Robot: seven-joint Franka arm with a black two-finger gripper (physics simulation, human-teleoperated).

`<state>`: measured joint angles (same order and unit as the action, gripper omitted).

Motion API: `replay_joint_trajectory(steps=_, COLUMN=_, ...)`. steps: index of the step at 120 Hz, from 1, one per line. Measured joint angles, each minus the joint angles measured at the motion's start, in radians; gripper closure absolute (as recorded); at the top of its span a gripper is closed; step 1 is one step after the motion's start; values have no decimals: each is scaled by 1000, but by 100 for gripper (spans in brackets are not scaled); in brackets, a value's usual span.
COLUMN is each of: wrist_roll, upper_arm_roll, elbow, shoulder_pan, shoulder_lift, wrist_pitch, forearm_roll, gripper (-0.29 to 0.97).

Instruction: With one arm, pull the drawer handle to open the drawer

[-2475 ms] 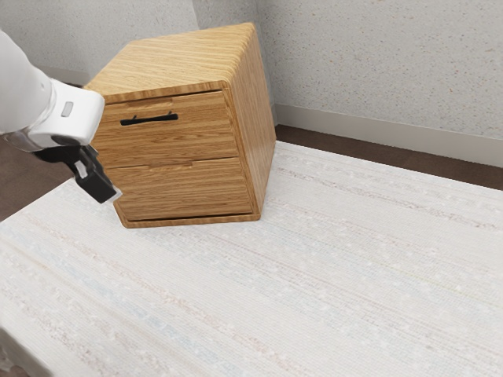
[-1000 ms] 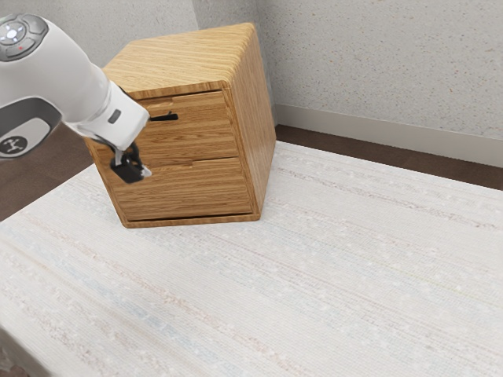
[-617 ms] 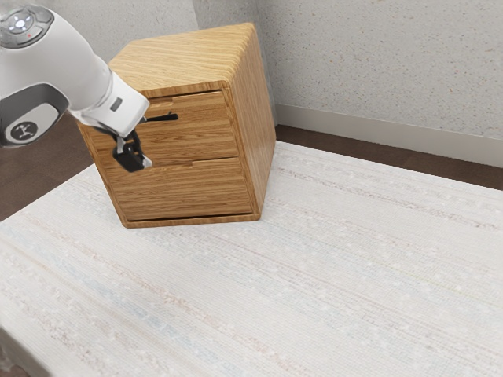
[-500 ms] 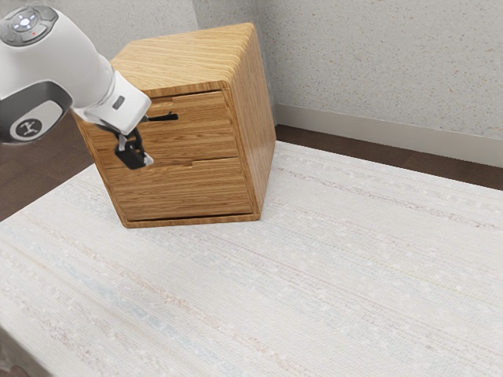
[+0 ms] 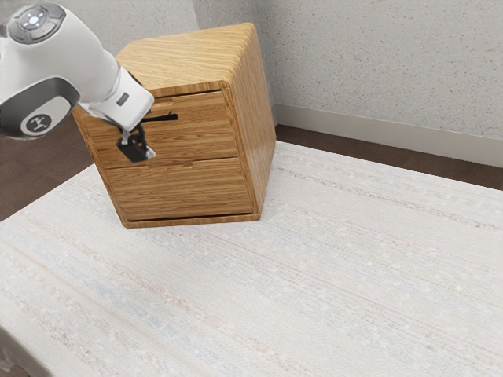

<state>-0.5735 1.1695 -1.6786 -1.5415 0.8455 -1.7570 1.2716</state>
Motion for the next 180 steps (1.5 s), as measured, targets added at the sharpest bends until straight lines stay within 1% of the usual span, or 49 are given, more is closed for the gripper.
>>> replay_joint_trajectory(steps=36, wrist_roll=-24, upper_arm_roll=30, elbow=32, shoulder_pan=-24, shoulder_lift=8, wrist_pitch=-1, forearm_roll=16, gripper=0)
replay_joint_trajectory(steps=52, wrist_roll=-31, upper_arm_roll=68, elbow=31, shoulder_pan=-46, shoulder_lift=15, wrist_pitch=-3, forearm_roll=17, gripper=-3)
replay_joint_trajectory(steps=55, wrist_roll=-32, upper_arm_roll=72, elbow=31, shoulder_pan=-46, shoulder_lift=16, wrist_pitch=-4, forearm_roll=17, gripper=-1)
replay_joint_trajectory(steps=86, wrist_roll=-41, upper_arm_roll=77, elbow=20, shoulder_pan=-46, shoulder_lift=6, wrist_pitch=-9, forearm_roll=10, gripper=1)
replay_joint_trajectory(steps=91, wrist_roll=-42, upper_arm_roll=78, elbow=18, shoulder_pan=-42, shoulder_lift=-2, wrist_pitch=-9, forearm_roll=4, gripper=2)
replay_joint_trajectory(steps=101, wrist_roll=-44, upper_arm_roll=77, elbow=6, shoulder_pan=-27, shoulder_lift=-17, wrist_pitch=-8, forearm_roll=-11, gripper=-1)
replay_joint_trajectory(steps=112, wrist_roll=-46, upper_arm_roll=74, elbow=-6, shoulder_pan=-12, shoulder_lift=-27, wrist_pitch=-7, forearm_roll=-23, gripper=1)
replay_joint_trajectory(steps=126, wrist_roll=-47, upper_arm_roll=68, elbow=-9, shoulder_pan=-2, shoulder_lift=-52, wrist_pitch=-7, forearm_roll=-43, gripper=8)
replay_joint_trajectory(steps=138, wrist_roll=-48, upper_arm_roll=54, elbow=-21, shoulder_pan=25, shoulder_lift=-75, wrist_pitch=-7, forearm_roll=-62, gripper=15)
replay_joint_trajectory(steps=166, wrist_roll=-50, upper_arm_roll=14, elbow=-50, shoulder_pan=75, shoulder_lift=-103, wrist_pitch=-9, forearm_roll=-95, gripper=21)
replay_joint_trajectory(steps=170, wrist_roll=-50, upper_arm_roll=11, elbow=-56, shoulder_pan=81, shoulder_lift=-106, wrist_pitch=-9, forearm_roll=-99, gripper=21)
replay_joint_trajectory(steps=174, wrist_roll=-49, upper_arm_roll=7, elbow=-62, shoulder_pan=88, shoulder_lift=-108, wrist_pitch=-10, forearm_roll=-104, gripper=18)
replay_joint_trajectory(steps=180, wrist_roll=-49, upper_arm_roll=-2, elbow=-73, shoulder_pan=105, shoulder_lift=-113, wrist_pitch=-10, forearm_roll=-114, gripper=20)
